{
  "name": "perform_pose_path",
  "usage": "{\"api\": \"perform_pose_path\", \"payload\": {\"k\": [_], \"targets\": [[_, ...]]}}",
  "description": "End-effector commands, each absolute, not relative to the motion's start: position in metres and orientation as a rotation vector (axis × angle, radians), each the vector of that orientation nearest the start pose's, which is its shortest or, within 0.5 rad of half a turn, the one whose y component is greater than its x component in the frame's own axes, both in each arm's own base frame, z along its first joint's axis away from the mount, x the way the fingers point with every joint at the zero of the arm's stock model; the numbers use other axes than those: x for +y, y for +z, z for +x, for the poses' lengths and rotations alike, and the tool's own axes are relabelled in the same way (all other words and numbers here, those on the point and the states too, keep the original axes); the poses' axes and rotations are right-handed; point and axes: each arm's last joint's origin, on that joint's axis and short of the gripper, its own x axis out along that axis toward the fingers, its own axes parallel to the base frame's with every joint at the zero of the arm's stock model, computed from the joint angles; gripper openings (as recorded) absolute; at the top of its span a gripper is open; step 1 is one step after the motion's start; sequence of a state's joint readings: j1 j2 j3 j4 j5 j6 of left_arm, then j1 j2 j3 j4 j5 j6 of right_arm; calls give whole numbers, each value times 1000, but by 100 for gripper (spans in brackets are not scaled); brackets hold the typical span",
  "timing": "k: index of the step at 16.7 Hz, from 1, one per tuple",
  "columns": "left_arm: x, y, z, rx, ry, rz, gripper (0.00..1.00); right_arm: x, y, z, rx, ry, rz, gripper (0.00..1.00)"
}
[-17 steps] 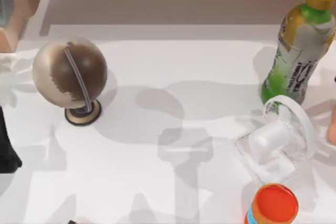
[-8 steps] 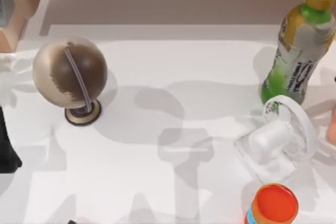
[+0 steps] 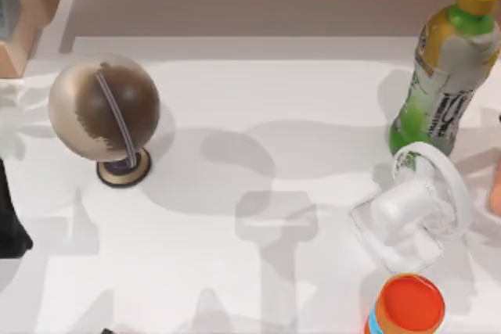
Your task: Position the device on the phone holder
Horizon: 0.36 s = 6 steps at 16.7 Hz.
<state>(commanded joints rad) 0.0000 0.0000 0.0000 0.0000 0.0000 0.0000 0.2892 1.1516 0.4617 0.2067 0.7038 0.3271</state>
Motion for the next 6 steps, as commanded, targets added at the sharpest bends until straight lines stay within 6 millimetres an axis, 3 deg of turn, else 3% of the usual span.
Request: {"api": "perform_pose_path", "payload": {"k": [6], "targets": [[-1, 160, 106, 0, 0, 0, 100, 45, 189, 223, 352, -463, 78, 100]]}}
